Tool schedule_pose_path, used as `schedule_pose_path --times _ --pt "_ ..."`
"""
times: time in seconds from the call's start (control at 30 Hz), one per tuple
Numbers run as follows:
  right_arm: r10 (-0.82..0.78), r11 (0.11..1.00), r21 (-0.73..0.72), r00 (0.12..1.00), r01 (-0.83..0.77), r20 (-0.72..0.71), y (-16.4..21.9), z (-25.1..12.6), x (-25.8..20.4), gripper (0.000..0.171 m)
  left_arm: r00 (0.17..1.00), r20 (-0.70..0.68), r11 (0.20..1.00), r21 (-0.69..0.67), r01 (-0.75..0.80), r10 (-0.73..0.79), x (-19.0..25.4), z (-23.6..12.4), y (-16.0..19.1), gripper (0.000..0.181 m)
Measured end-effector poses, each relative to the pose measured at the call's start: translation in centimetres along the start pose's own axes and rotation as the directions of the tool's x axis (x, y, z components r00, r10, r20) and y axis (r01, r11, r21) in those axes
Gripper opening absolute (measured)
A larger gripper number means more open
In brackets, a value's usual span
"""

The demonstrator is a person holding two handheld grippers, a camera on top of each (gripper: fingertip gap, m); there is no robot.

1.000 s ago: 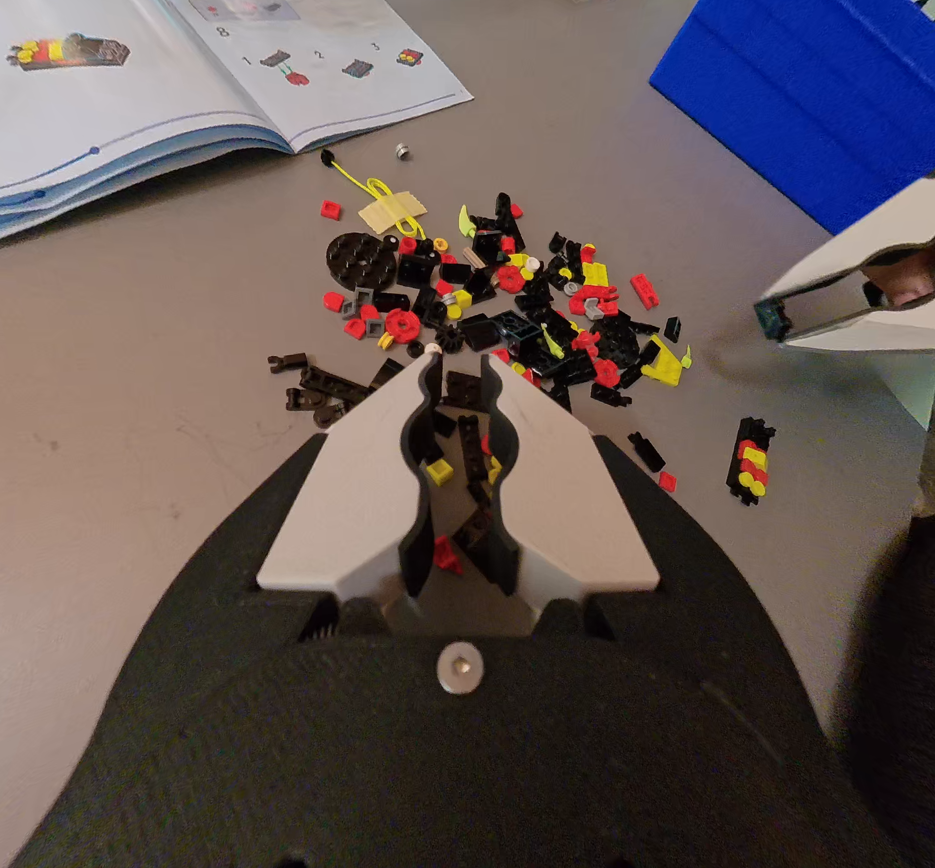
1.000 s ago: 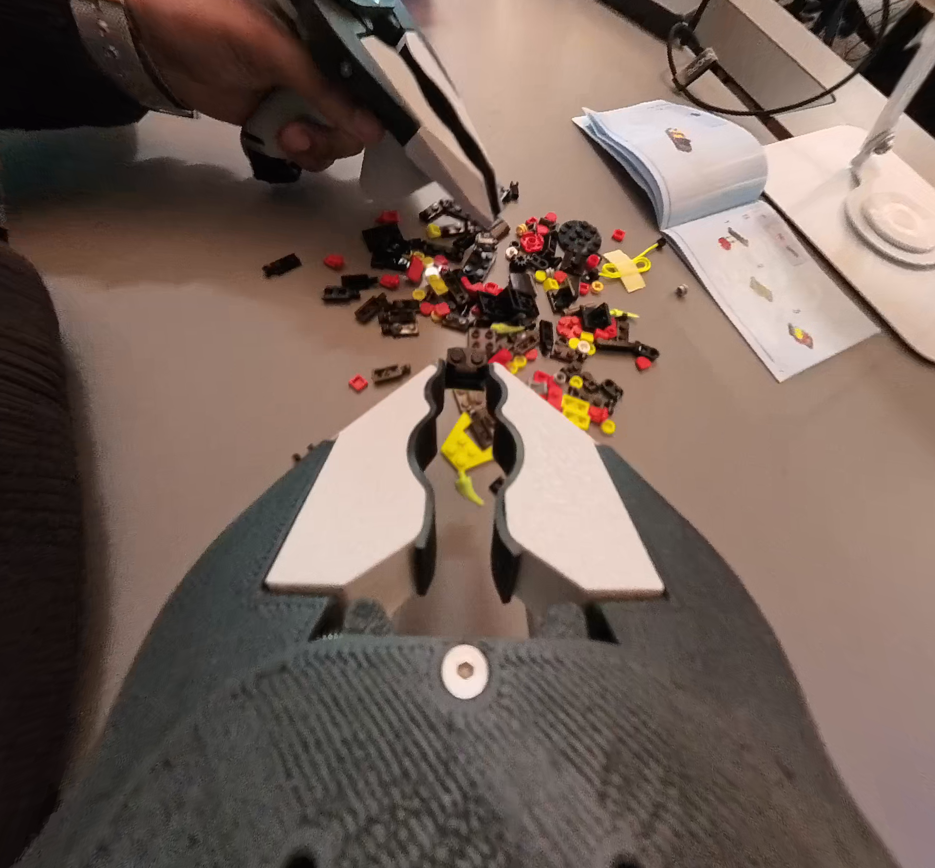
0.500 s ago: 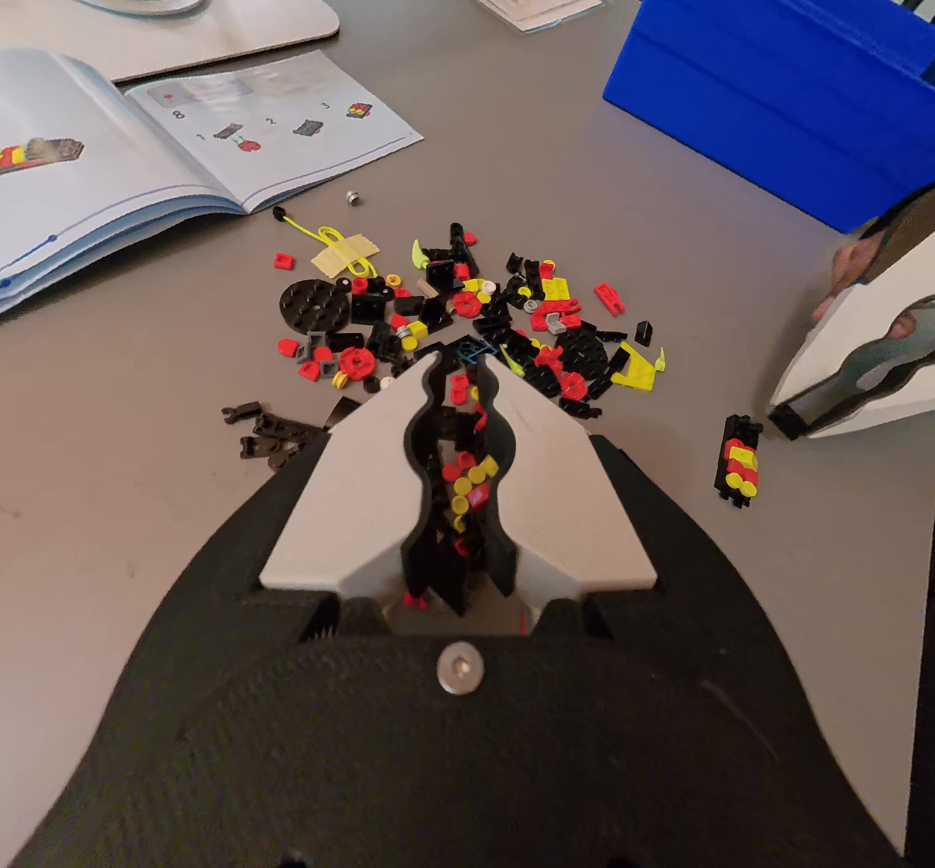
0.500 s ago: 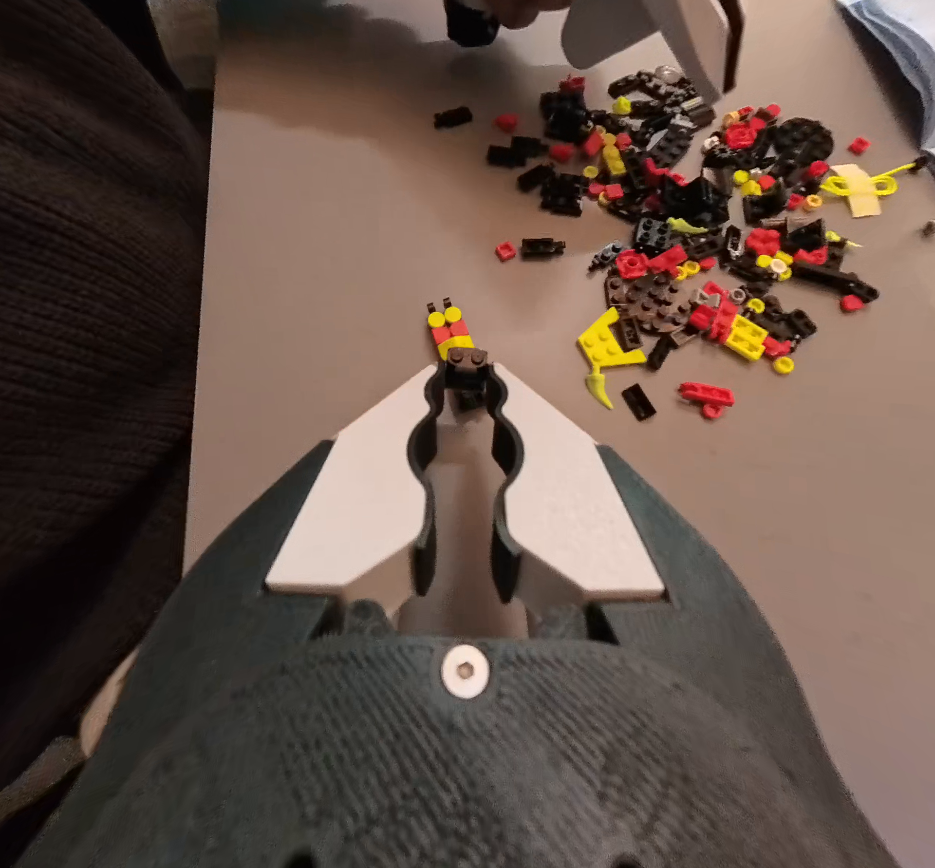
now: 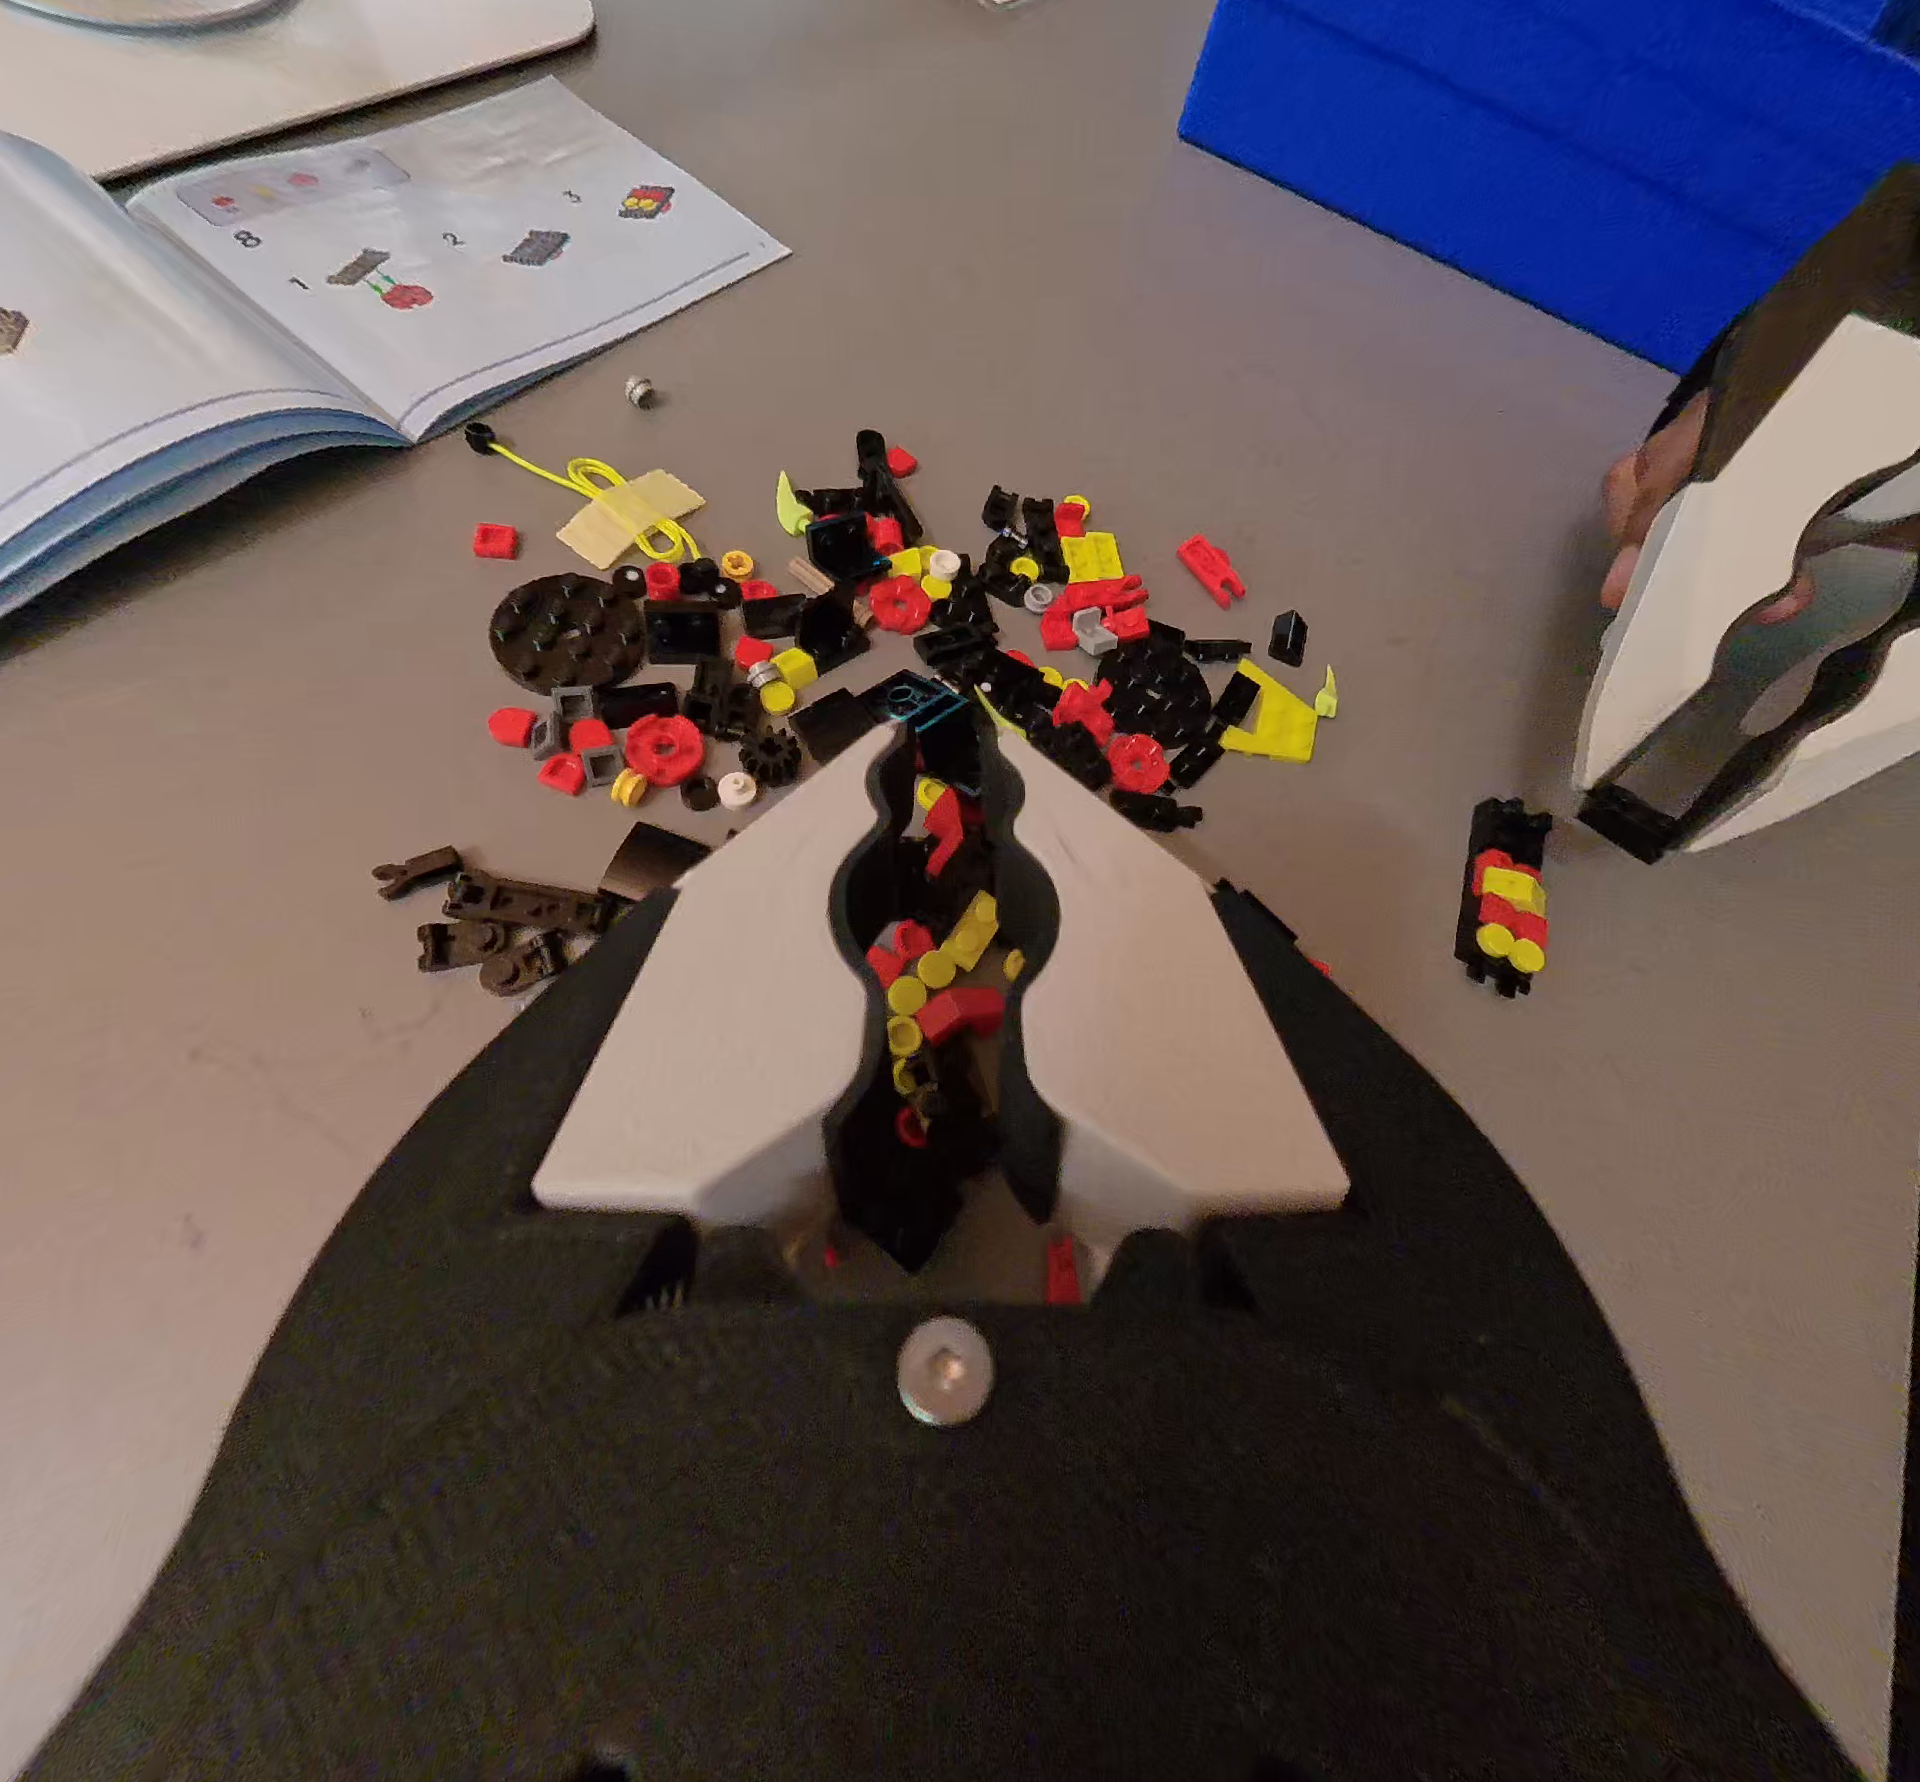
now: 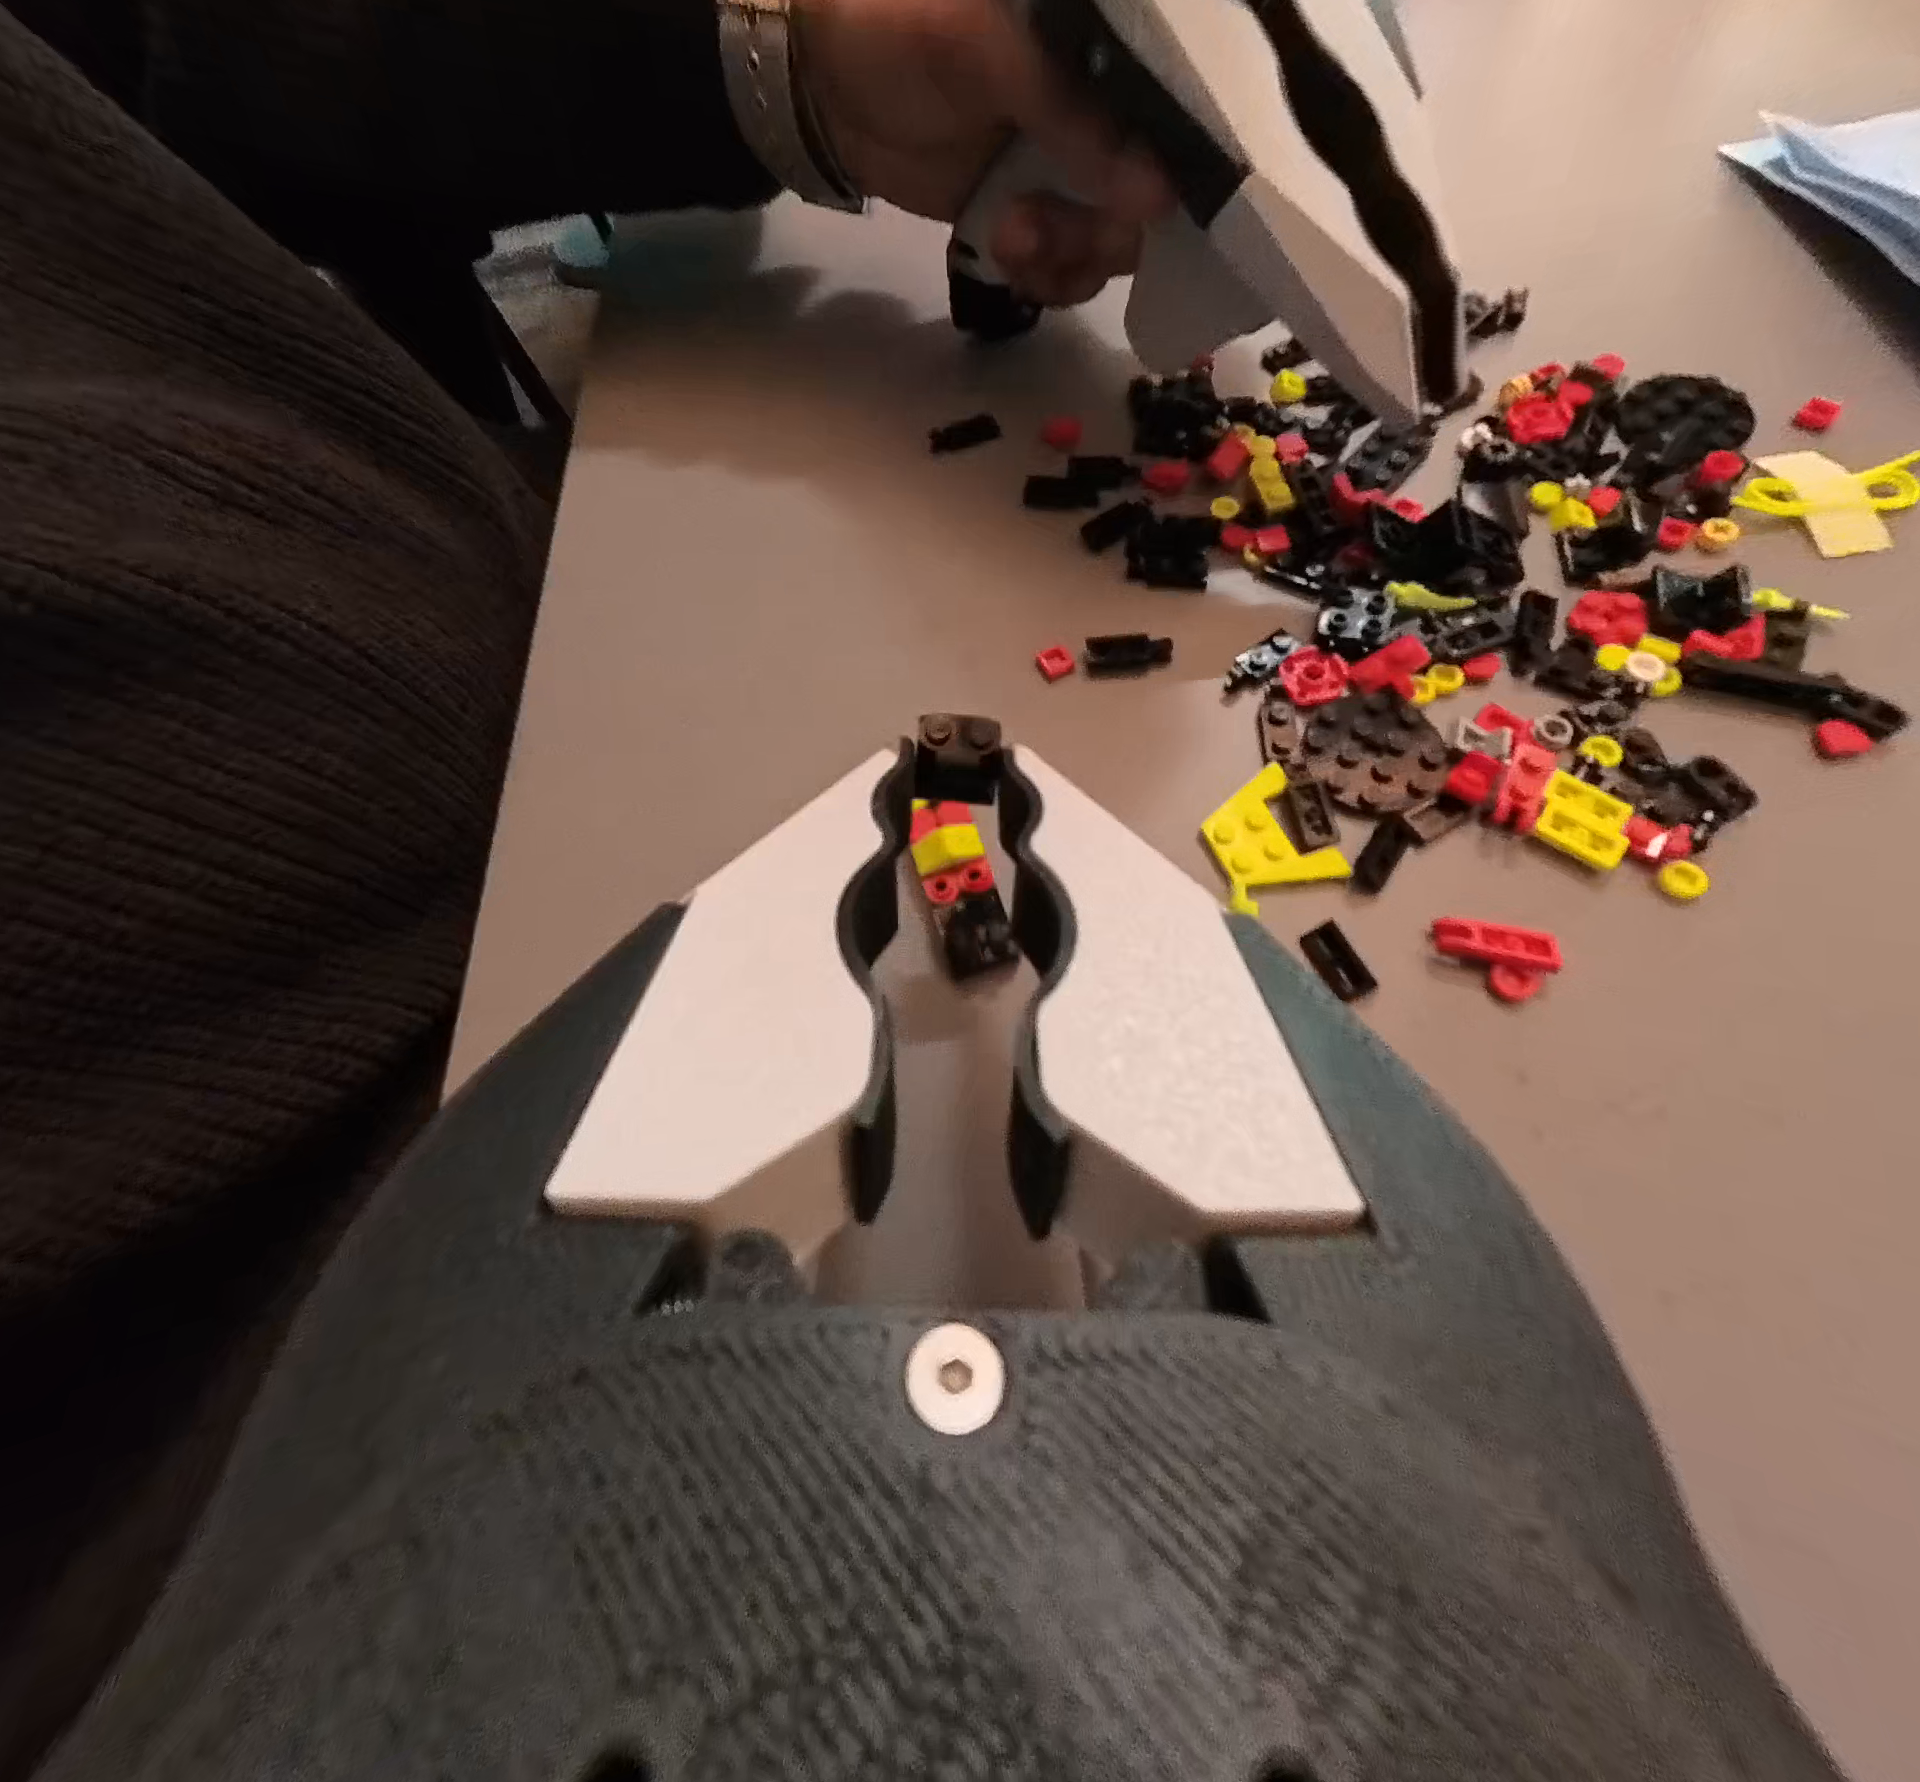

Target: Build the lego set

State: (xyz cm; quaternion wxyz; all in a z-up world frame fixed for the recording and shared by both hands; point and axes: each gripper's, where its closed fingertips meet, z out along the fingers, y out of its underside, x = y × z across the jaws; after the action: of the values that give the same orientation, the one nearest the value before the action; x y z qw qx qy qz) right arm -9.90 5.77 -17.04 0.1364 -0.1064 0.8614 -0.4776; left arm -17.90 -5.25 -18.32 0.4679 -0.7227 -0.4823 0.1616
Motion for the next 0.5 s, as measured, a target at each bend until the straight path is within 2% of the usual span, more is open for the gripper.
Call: schedule_pose_path --times 0.23,0.5 --pt "-0.039 0.999 -0.034 0.999 0.039 0.005 0.1 0.9 -0.7 0.014 1.000 0.024 1.000 0.027 -0.008 0.007 0.2 -1.1 0.0 0.011" --pt "-0.033 0.999 -0.043 0.999 0.032 -0.017 0.5 0.3 0.5 0.014 1.000 -0.003 1.000 -0.008 0.009 -0.009 0.2 -0.2 0.3 0.012"
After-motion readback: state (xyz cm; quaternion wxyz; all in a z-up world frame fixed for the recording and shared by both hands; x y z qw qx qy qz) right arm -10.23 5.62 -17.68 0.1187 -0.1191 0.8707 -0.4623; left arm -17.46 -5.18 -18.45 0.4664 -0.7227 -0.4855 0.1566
